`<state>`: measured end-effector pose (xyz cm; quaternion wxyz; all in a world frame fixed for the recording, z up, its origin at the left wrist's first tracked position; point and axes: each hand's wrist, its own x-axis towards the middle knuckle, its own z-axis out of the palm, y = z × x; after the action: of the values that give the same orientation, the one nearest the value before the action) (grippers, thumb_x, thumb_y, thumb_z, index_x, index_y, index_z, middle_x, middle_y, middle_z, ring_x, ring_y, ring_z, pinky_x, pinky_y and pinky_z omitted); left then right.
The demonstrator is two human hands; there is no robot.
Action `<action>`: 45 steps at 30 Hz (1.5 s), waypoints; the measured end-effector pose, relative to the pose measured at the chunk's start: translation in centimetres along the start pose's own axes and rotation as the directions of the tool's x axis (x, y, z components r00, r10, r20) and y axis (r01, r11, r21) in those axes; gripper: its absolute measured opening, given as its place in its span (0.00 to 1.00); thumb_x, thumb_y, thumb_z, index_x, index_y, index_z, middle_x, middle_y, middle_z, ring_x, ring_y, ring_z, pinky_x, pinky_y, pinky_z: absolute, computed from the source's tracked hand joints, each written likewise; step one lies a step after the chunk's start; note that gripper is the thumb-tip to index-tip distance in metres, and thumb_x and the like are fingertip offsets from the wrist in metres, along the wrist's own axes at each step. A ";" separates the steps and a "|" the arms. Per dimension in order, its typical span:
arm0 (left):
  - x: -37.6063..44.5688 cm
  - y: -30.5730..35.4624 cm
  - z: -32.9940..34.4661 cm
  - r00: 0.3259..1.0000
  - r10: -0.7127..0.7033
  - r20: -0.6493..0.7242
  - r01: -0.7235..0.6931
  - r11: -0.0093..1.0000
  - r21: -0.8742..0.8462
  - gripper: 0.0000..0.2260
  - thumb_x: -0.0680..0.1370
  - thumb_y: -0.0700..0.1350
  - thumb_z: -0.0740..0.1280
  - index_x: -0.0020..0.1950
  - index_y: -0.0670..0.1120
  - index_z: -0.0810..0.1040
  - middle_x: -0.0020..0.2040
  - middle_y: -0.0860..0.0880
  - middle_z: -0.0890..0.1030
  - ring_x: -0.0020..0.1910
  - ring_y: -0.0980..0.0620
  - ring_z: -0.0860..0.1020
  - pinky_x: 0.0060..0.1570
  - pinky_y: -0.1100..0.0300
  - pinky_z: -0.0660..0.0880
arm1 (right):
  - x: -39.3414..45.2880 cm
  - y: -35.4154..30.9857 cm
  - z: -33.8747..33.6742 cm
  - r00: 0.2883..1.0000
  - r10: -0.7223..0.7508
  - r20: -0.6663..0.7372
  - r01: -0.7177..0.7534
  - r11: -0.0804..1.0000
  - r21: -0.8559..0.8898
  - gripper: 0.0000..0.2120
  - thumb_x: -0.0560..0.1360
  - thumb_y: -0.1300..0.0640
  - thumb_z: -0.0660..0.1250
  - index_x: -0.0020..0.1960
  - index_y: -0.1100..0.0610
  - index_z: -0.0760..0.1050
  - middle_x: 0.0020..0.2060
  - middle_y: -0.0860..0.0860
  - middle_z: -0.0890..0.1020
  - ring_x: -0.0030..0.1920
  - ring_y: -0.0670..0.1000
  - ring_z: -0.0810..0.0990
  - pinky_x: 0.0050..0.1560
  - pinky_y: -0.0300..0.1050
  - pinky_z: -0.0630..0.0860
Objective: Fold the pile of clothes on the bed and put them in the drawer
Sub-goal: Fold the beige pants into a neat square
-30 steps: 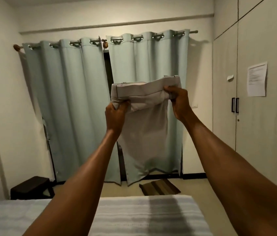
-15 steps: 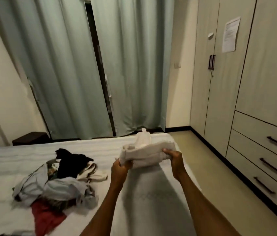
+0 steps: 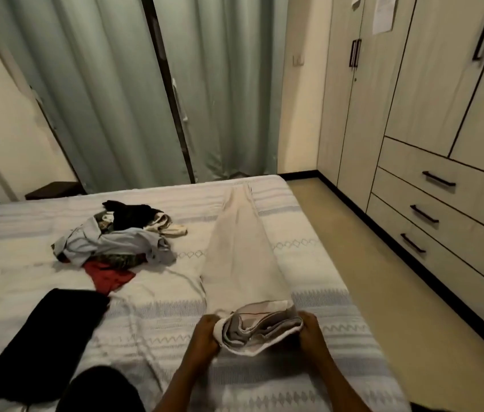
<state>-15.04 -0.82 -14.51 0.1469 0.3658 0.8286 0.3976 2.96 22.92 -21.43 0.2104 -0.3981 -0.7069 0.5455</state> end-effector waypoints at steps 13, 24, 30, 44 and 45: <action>-4.5 0.7 0.8 0.851 -0.487 0.197 0.524 0.813 -0.256 0.16 0.75 0.55 0.74 0.41 0.43 0.76 0.28 0.48 0.77 0.22 0.51 0.74 0.22 0.62 0.71 | -6.3 -3.7 -3.2 0.938 0.280 0.202 -0.288 0.958 0.010 0.24 0.79 0.41 0.66 0.42 0.62 0.85 0.38 0.59 0.83 0.34 0.54 0.80 0.34 0.43 0.77; -5.5 0.9 -1.0 0.616 -0.566 0.548 0.656 0.754 0.041 0.17 0.77 0.47 0.73 0.59 0.37 0.76 0.45 0.42 0.79 0.37 0.47 0.80 0.34 0.56 0.81 | -8.7 -2.5 -3.9 0.911 0.102 0.400 0.045 0.939 -0.341 0.22 0.75 0.66 0.70 0.68 0.57 0.73 0.63 0.50 0.74 0.63 0.51 0.75 0.52 0.34 0.73; -6.9 0.8 0.1 0.956 -0.290 -0.042 0.293 0.952 0.088 0.22 0.77 0.63 0.66 0.58 0.46 0.74 0.49 0.50 0.79 0.47 0.49 0.79 0.46 0.53 0.77 | -9.2 -2.2 -4.2 0.977 0.021 0.213 0.054 0.939 -0.339 0.09 0.74 0.51 0.73 0.54 0.49 0.81 0.53 0.49 0.82 0.49 0.44 0.83 0.51 0.44 0.79; -11.5 -2.0 4.0 0.857 0.462 0.229 -0.512 0.710 0.483 0.20 0.73 0.52 0.65 0.65 0.50 0.76 0.58 0.49 0.77 0.52 0.47 0.76 0.48 0.52 0.73 | -12.4 -1.5 -0.3 0.904 -0.261 0.339 0.427 0.586 -0.688 0.21 0.81 0.37 0.55 0.66 0.45 0.75 0.66 0.45 0.77 0.64 0.50 0.76 0.64 0.52 0.72; -11.3 -2.3 3.6 0.836 0.477 0.270 -0.547 0.695 0.466 0.21 0.73 0.50 0.66 0.66 0.49 0.76 0.59 0.48 0.77 0.52 0.46 0.76 0.48 0.53 0.74 | -12.3 -1.3 -0.5 0.903 -0.269 0.334 0.429 0.583 -0.690 0.20 0.82 0.38 0.55 0.67 0.45 0.75 0.67 0.44 0.77 0.64 0.50 0.77 0.64 0.52 0.72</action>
<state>-6.44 -8.00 -19.10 -0.0227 0.6325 0.7582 0.1566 10.19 13.41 -18.34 0.0612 -0.2461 -0.9487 0.1885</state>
